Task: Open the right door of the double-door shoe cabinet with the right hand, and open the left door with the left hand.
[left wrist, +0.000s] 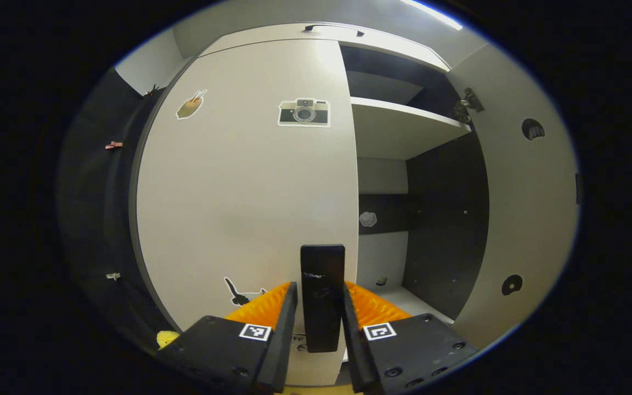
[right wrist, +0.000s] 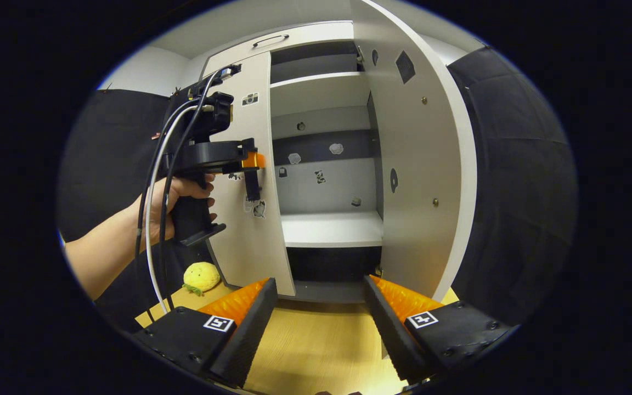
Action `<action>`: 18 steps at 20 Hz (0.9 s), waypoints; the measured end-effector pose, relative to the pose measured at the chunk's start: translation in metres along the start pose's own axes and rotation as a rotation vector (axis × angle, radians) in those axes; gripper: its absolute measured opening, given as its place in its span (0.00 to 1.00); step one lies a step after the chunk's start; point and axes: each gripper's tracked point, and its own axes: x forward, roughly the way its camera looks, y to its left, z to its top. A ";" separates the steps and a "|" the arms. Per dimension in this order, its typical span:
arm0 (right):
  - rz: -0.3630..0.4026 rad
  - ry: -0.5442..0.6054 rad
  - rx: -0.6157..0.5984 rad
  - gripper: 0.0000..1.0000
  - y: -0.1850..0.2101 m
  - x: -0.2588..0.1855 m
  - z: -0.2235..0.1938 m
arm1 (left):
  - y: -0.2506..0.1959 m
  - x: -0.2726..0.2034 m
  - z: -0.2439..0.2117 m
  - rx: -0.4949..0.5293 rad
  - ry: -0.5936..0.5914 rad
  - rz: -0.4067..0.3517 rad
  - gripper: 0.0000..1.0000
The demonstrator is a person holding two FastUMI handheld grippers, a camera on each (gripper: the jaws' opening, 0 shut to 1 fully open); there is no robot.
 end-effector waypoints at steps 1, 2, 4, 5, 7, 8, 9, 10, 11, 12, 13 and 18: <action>0.003 -0.003 -0.005 0.98 0.000 0.001 0.001 | 0.000 0.000 0.000 0.000 0.001 0.004 0.39; 0.006 -0.004 -0.012 0.98 0.001 0.001 0.002 | 0.001 0.000 0.000 0.000 0.005 0.007 0.35; 0.014 0.002 -0.019 0.98 0.003 0.002 0.000 | 0.002 0.000 -0.003 -0.013 0.017 0.003 0.32; 0.019 0.007 -0.021 0.98 0.003 0.003 -0.002 | 0.002 0.000 -0.003 -0.031 0.007 0.004 0.31; 0.019 0.022 -0.025 0.98 0.002 0.003 -0.004 | 0.003 0.001 -0.004 -0.007 0.009 0.023 0.22; 0.018 0.025 -0.023 0.99 0.001 0.002 -0.005 | 0.003 0.001 -0.003 0.010 0.011 0.031 0.18; 0.014 0.024 -0.021 0.99 0.000 0.001 -0.004 | 0.002 -0.001 -0.004 0.006 0.012 0.031 0.17; 0.008 0.021 -0.018 0.99 -0.002 0.000 -0.004 | 0.002 -0.002 -0.004 -0.020 0.005 0.030 0.15; -0.001 0.020 -0.015 0.99 -0.006 0.000 -0.003 | 0.002 -0.002 -0.003 -0.034 -0.002 0.031 0.15; -0.010 0.019 -0.009 0.98 -0.009 0.000 -0.002 | 0.004 -0.003 -0.002 -0.035 -0.011 0.037 0.18; -0.017 0.019 -0.002 0.98 -0.011 0.000 -0.002 | 0.004 -0.004 -0.003 -0.026 -0.013 0.041 0.15; -0.048 0.018 0.012 0.98 -0.012 -0.005 -0.002 | 0.005 -0.023 0.002 -0.050 -0.024 0.031 0.15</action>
